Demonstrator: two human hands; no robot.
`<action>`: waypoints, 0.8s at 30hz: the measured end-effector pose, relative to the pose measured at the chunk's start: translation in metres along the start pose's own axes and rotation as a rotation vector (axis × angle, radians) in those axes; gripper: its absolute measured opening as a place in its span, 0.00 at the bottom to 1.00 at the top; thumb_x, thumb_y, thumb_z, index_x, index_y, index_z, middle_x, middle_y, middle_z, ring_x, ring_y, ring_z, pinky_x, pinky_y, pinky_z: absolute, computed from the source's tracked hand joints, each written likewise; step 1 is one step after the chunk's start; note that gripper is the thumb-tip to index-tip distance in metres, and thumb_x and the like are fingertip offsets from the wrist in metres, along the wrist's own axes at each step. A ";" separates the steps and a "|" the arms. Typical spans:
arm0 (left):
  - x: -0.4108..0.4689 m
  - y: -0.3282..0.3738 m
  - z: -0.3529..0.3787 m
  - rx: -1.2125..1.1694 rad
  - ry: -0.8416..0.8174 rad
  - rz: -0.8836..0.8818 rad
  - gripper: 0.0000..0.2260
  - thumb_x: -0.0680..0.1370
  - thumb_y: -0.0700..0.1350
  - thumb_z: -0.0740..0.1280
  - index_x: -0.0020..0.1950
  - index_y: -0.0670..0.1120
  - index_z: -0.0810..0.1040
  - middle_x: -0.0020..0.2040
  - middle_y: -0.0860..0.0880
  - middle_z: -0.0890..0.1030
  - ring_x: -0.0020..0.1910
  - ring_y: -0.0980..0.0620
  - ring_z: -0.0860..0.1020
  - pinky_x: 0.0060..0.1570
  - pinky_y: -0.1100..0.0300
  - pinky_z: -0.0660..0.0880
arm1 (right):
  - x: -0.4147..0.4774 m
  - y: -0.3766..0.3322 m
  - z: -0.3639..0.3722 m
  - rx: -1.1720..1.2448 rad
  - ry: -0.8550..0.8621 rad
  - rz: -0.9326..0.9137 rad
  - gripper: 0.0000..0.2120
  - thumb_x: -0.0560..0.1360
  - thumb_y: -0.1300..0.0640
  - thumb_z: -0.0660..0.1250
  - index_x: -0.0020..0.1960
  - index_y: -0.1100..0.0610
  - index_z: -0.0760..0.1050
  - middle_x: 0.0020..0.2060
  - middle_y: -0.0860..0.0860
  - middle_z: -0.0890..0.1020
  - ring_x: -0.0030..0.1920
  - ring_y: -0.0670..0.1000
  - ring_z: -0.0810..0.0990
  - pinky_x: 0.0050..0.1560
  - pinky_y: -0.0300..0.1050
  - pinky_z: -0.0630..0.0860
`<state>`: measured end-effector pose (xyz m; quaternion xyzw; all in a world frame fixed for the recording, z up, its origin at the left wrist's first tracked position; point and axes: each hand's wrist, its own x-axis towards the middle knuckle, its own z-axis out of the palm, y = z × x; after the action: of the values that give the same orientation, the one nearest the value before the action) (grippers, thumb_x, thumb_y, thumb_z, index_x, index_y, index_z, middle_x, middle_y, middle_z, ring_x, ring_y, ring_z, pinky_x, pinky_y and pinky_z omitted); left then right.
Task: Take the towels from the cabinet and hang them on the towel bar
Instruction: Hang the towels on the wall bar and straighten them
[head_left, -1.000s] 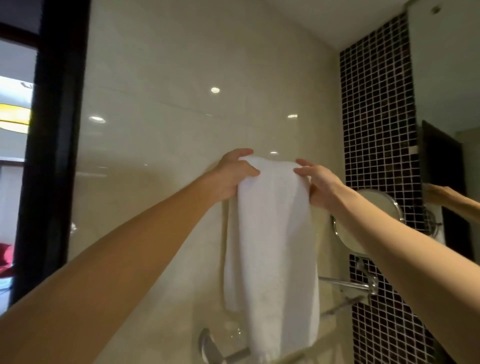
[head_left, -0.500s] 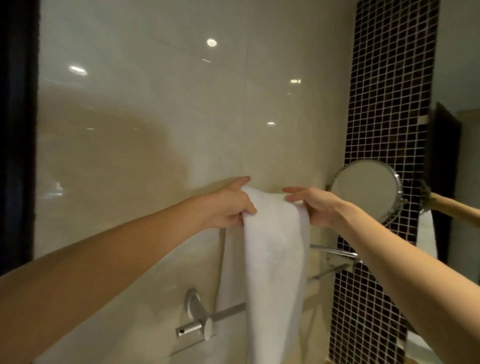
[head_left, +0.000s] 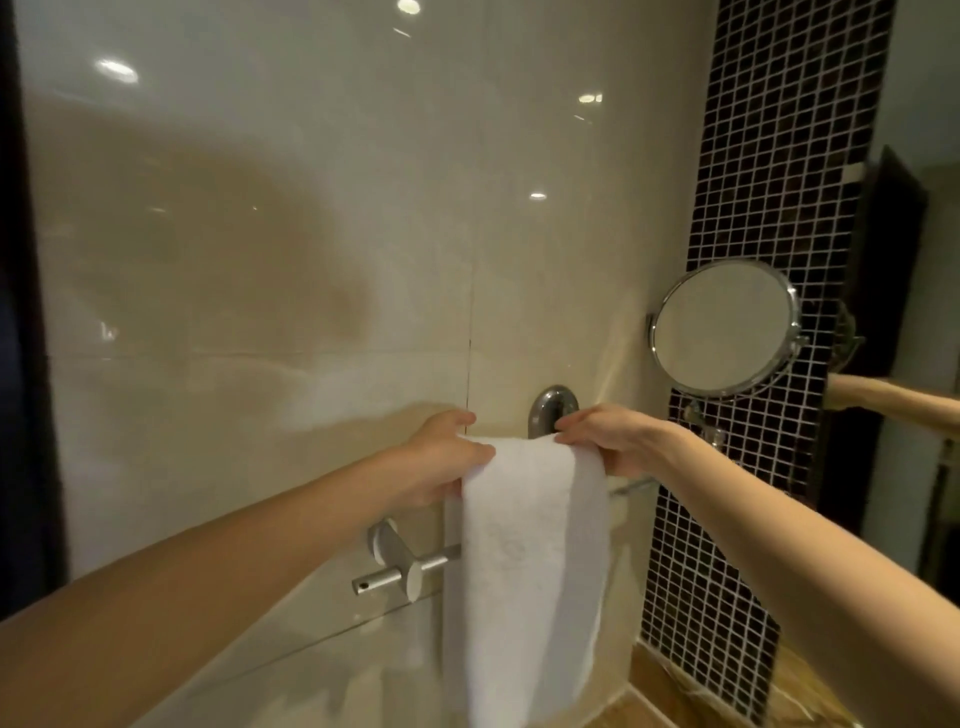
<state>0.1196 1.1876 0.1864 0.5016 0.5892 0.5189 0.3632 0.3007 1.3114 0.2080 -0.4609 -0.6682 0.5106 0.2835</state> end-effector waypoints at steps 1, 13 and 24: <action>0.000 -0.003 0.000 0.013 0.024 -0.013 0.24 0.76 0.38 0.68 0.71 0.45 0.65 0.57 0.41 0.75 0.43 0.48 0.78 0.37 0.55 0.78 | 0.001 0.003 0.001 -0.012 -0.006 0.021 0.21 0.74 0.65 0.69 0.66 0.60 0.72 0.57 0.57 0.79 0.53 0.56 0.80 0.45 0.49 0.80; 0.007 -0.023 0.009 -0.114 0.238 -0.185 0.08 0.72 0.32 0.71 0.50 0.37 0.78 0.39 0.44 0.78 0.32 0.50 0.78 0.29 0.59 0.78 | -0.018 0.025 -0.005 0.297 0.011 0.273 0.17 0.78 0.63 0.60 0.65 0.66 0.60 0.41 0.61 0.80 0.37 0.55 0.76 0.35 0.51 0.72; -0.002 -0.016 0.014 -0.257 0.140 -0.200 0.15 0.77 0.28 0.62 0.63 0.34 0.73 0.52 0.38 0.77 0.45 0.45 0.78 0.47 0.51 0.76 | -0.032 0.063 -0.006 0.387 -0.295 0.012 0.25 0.73 0.63 0.64 0.69 0.59 0.66 0.65 0.59 0.75 0.63 0.61 0.75 0.63 0.61 0.72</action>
<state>0.1297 1.1899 0.1680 0.3529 0.5888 0.5848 0.4322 0.3393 1.2885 0.1529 -0.3221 -0.5893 0.6927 0.2630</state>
